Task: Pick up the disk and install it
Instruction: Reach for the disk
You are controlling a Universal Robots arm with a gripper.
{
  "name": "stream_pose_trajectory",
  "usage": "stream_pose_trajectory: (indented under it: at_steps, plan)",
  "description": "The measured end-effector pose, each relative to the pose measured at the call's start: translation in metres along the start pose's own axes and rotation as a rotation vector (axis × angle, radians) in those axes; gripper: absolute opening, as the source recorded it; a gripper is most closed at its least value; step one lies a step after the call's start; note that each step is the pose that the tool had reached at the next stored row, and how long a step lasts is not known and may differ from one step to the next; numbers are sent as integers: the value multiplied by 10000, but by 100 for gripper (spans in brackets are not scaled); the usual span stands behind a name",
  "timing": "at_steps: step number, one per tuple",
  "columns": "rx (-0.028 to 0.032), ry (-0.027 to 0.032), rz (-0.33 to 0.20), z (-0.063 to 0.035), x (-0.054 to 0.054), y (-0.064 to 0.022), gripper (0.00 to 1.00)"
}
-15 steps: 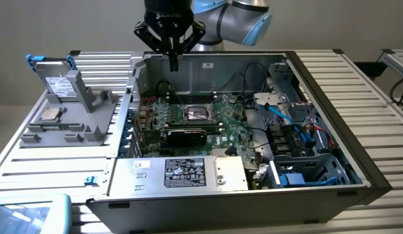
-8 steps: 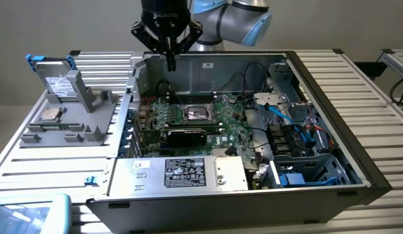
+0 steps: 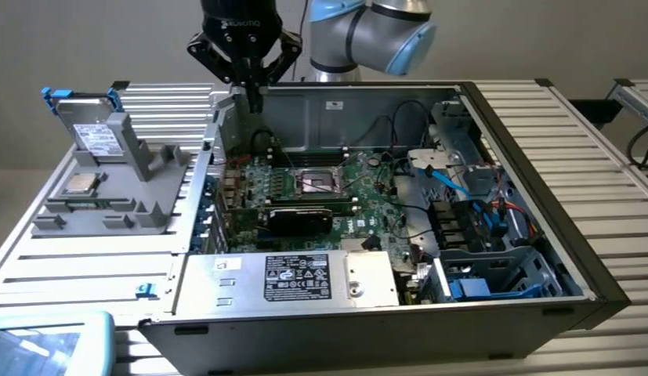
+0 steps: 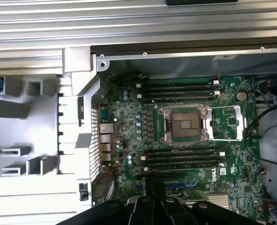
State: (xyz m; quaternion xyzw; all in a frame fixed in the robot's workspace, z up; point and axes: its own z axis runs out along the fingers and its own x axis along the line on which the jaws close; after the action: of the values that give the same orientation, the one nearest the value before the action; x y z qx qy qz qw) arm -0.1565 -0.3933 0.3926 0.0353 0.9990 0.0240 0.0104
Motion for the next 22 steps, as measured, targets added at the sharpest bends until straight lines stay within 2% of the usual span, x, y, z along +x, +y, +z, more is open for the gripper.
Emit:
stream_pose_trajectory:
  at_steps: [22]
  plan:
    - [1,0,0,-10,1009,47,11]
